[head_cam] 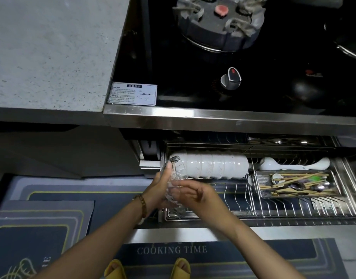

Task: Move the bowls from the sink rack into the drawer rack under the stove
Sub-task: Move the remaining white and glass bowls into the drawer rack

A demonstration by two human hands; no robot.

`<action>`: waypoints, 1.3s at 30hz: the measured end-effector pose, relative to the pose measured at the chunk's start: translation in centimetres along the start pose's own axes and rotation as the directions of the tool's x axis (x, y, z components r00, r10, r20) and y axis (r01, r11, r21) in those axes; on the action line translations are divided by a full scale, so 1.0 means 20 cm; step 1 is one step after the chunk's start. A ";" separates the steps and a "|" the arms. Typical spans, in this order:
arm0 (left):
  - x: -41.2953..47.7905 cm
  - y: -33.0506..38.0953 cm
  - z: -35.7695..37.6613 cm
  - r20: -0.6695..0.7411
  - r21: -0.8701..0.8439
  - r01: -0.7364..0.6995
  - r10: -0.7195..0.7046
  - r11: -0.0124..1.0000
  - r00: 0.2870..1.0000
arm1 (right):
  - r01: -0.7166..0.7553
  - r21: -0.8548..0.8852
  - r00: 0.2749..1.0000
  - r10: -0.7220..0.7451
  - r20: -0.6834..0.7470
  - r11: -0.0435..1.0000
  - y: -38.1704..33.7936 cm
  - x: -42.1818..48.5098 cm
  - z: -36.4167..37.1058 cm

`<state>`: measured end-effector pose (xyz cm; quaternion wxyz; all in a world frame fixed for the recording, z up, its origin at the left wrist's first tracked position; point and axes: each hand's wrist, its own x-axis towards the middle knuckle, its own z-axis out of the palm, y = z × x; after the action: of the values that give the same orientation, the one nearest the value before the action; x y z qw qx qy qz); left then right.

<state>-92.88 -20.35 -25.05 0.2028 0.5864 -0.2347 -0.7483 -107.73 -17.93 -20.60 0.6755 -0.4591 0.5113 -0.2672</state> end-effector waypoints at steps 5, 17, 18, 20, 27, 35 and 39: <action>0.03 0.01 0.15 0.081 -0.013 0.026 -0.024 1.000 0.996 | 0.017 -0.008 0.993 -0.018 -0.120 1.000 0.01 -0.03 -0.12; 0.14 -0.19 0.06 0.111 0.962 -0.169 0.259 0.213 0.959 | -0.216 0.290 0.922 0.293 -0.252 0.932 0.26 0.04 -0.45; 0.16 -0.21 0.05 0.109 0.977 -0.147 0.234 0.152 0.966 | -0.251 0.299 0.912 0.328 -0.244 0.921 0.29 0.05 -0.46; 0.18 -0.22 0.05 0.094 0.991 -0.110 0.199 0.071 0.975 | -0.311 0.321 0.890 0.392 -0.231 0.895 0.35 0.09 -0.46; 0.19 -0.23 0.04 0.071 0.996 -0.077 0.140 0.037 0.988 | -0.442 0.384 0.830 0.532 -0.169 0.811 0.41 0.24 -0.42; 0.22 -0.26 0.01 0.075 0.995 -0.082 0.150 0.047 0.986 | -0.438 0.348 0.841 0.515 -0.169 0.829 0.43 0.33 -0.35; 0.23 -0.27 0.01 0.078 0.995 -0.087 0.160 0.051 0.984 | -0.436 0.311 0.856 0.496 -0.148 0.844 0.45 0.32 -0.35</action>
<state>-94.24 -18.73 -31.81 -0.1839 0.5634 -0.7259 -0.3490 -113.12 -21.83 -31.82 0.7140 -0.1922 0.6396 -0.2100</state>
